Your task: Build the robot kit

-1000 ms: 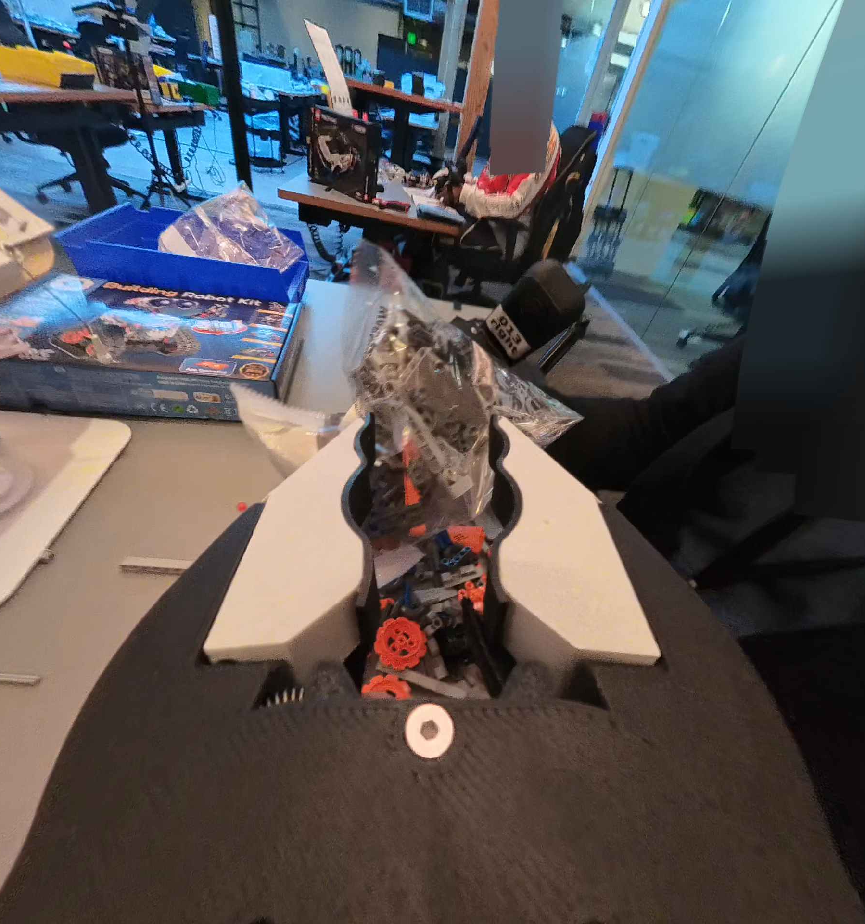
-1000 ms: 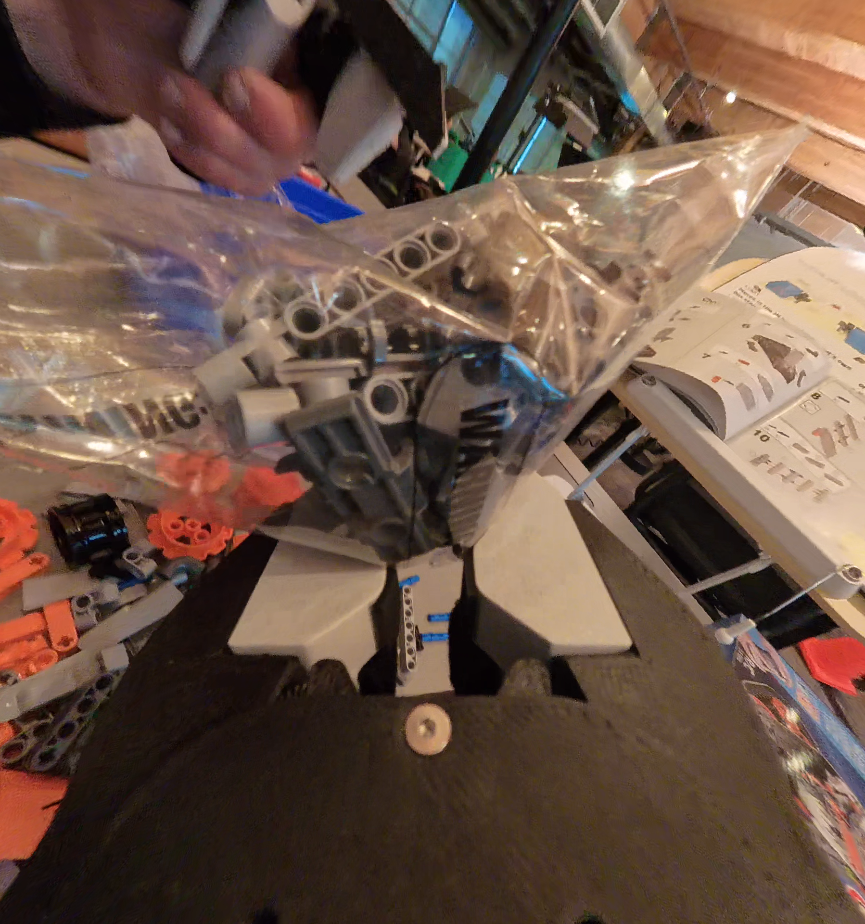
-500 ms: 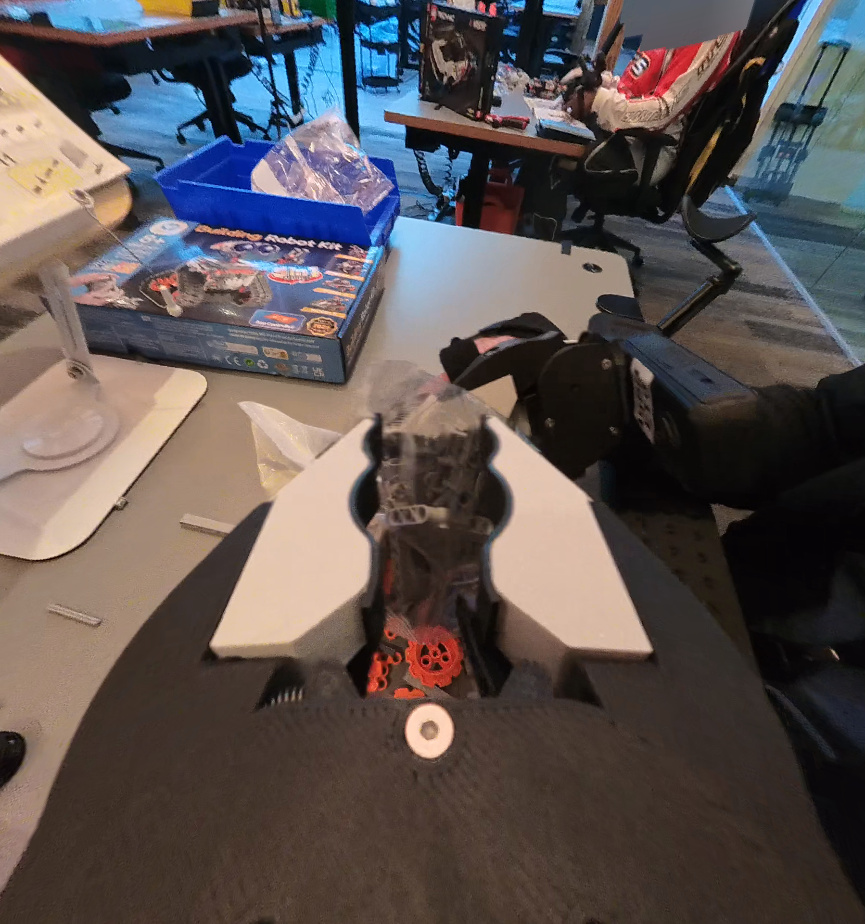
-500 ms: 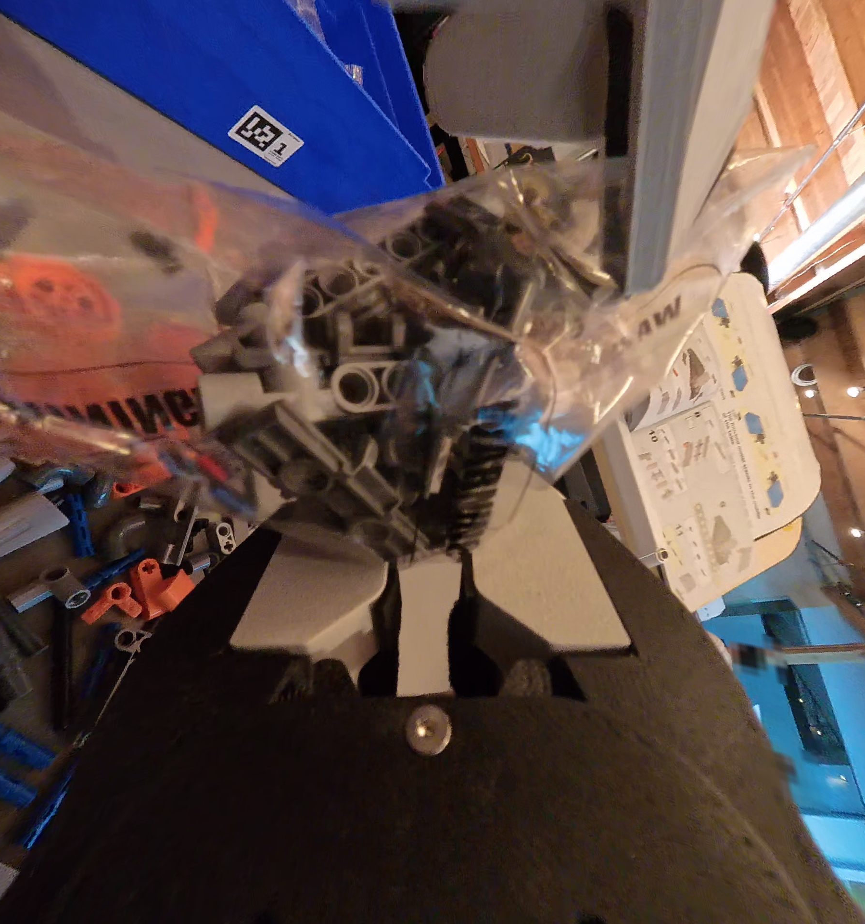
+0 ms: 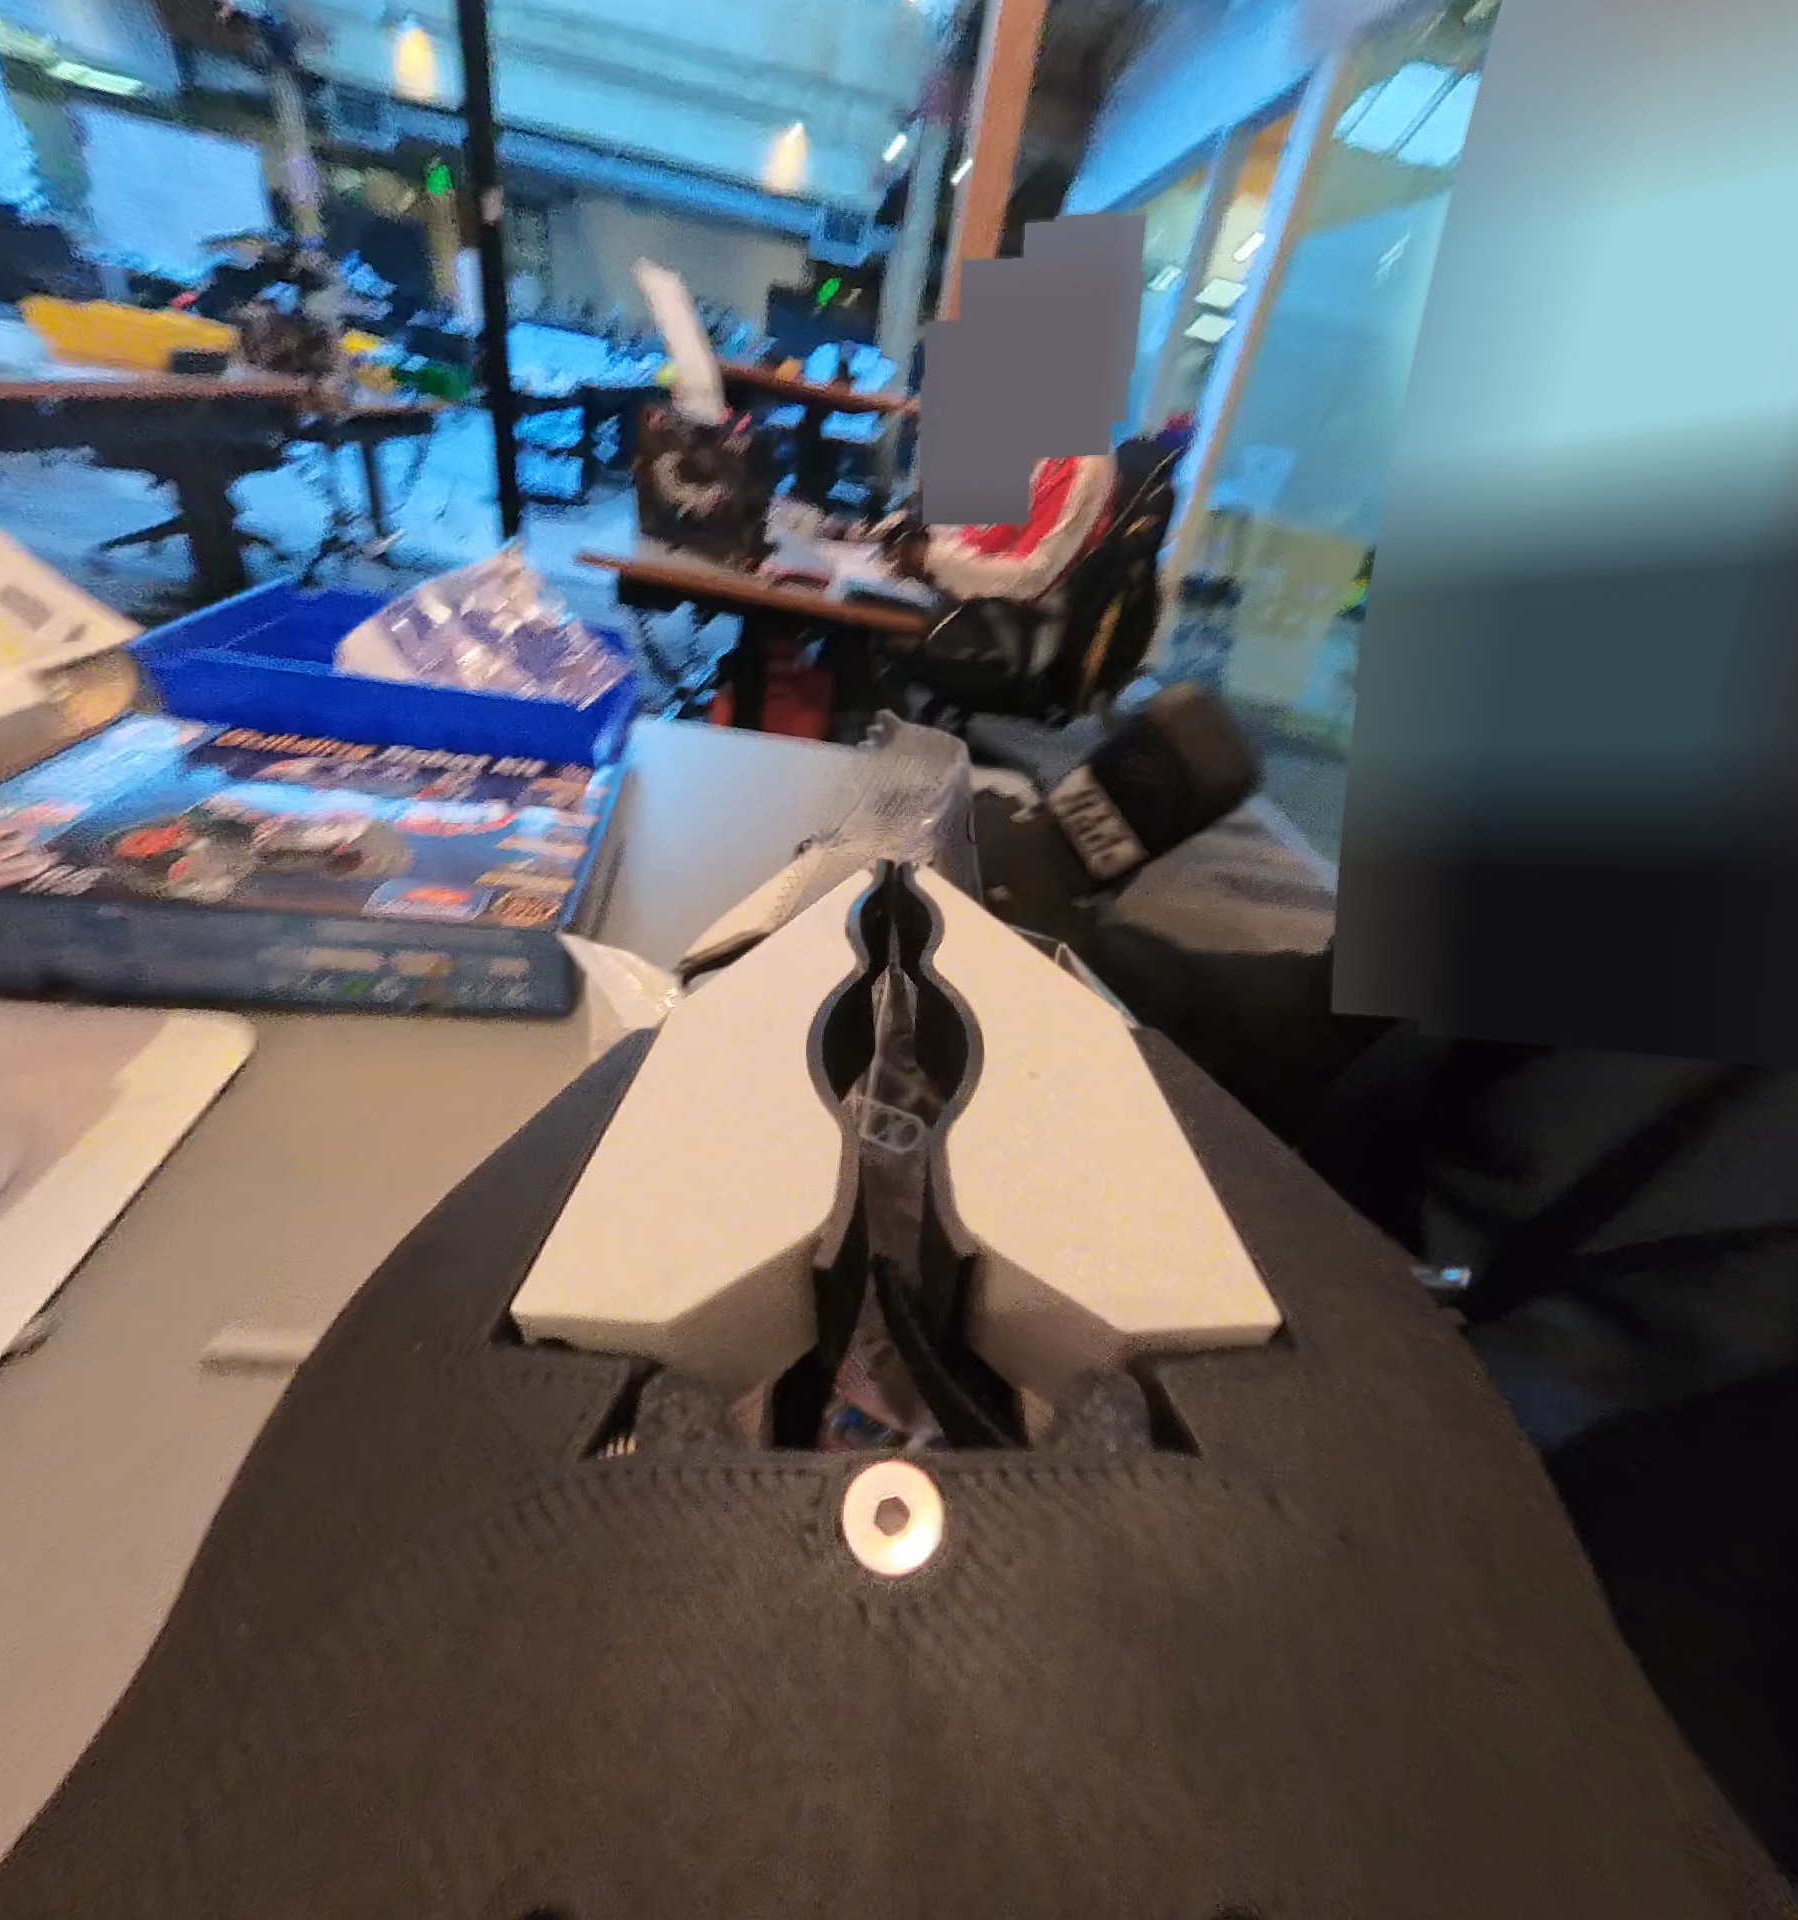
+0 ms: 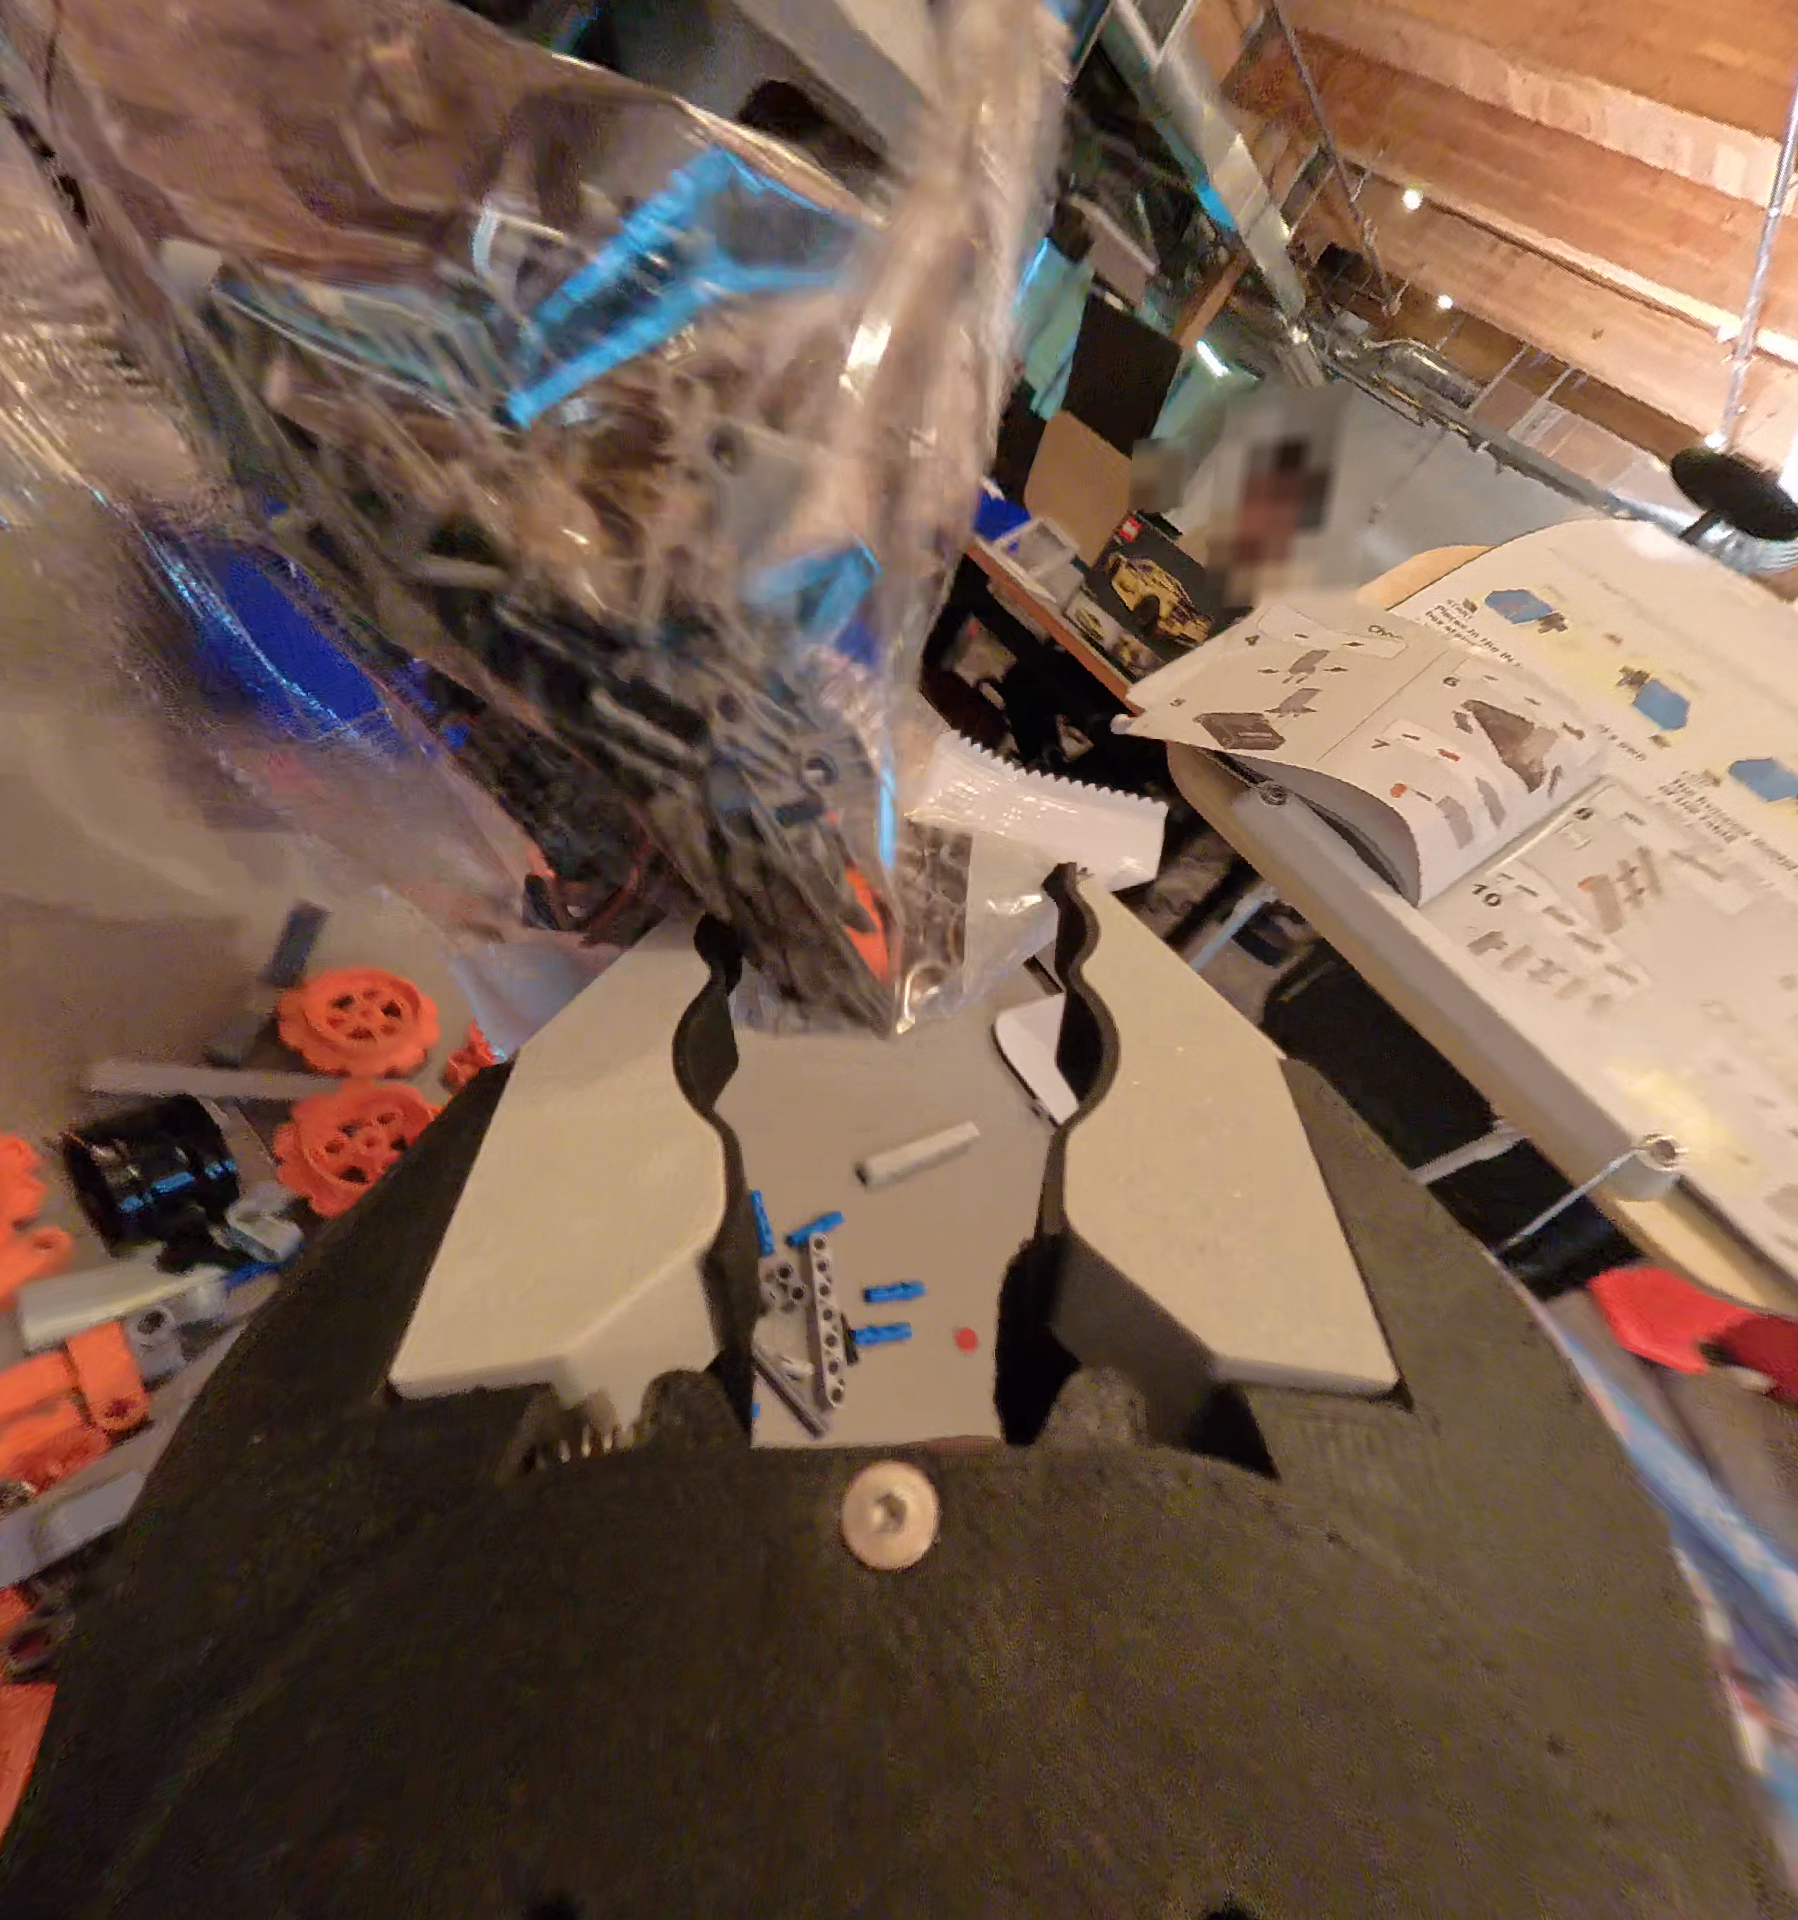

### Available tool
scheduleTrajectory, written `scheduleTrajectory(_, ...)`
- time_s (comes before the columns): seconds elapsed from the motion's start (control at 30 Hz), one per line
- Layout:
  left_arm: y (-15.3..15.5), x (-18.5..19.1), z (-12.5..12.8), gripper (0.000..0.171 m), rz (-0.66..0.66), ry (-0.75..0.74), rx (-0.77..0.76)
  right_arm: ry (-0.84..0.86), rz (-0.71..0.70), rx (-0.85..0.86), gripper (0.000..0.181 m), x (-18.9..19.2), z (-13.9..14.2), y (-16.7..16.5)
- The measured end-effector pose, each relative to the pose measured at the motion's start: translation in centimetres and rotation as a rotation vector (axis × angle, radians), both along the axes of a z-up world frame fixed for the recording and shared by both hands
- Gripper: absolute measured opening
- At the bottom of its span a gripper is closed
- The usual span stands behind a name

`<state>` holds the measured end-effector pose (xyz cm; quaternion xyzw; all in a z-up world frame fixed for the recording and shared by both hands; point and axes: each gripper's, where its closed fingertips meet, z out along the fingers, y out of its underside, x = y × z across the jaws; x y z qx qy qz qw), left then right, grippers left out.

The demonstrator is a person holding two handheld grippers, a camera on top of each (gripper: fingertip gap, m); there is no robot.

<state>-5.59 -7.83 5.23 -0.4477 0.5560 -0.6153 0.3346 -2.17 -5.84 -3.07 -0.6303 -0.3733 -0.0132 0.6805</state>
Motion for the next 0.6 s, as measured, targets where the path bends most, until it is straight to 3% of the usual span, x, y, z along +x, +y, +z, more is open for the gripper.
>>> scheduleTrajectory(0.2,-0.5,-1.5,2.1,0.0,-0.162,-0.142,-0.118,0.262,0.171,-0.124,0.073,-0.2,0.3,-0.6)
scheduleTrajectory(0.27,-1.1,-1.9,2.6,0.0,-0.206,-0.177,-0.122,0.358,0.186,-0.167,0.105,0.4,0.4,-0.2)
scheduleTrajectory(0.37,-1.8,-2.3,3.8,0.0,-0.25,-0.233,-0.129,0.586,0.436,-0.332,0.108,-1.1,0.7,-1.7)
scheduleTrajectory(0.47,-2.0,-1.8,3.8,0.0,-0.259,-0.235,-0.145,0.671,0.675,-0.398,0.09,-3.5,2.0,-4.3)
scheduleTrajectory(0.6,-0.5,-0.8,3.3,0.0,-0.195,-0.233,-0.179,0.675,0.7,-0.462,0.035,-3.3,1.8,-4.6)
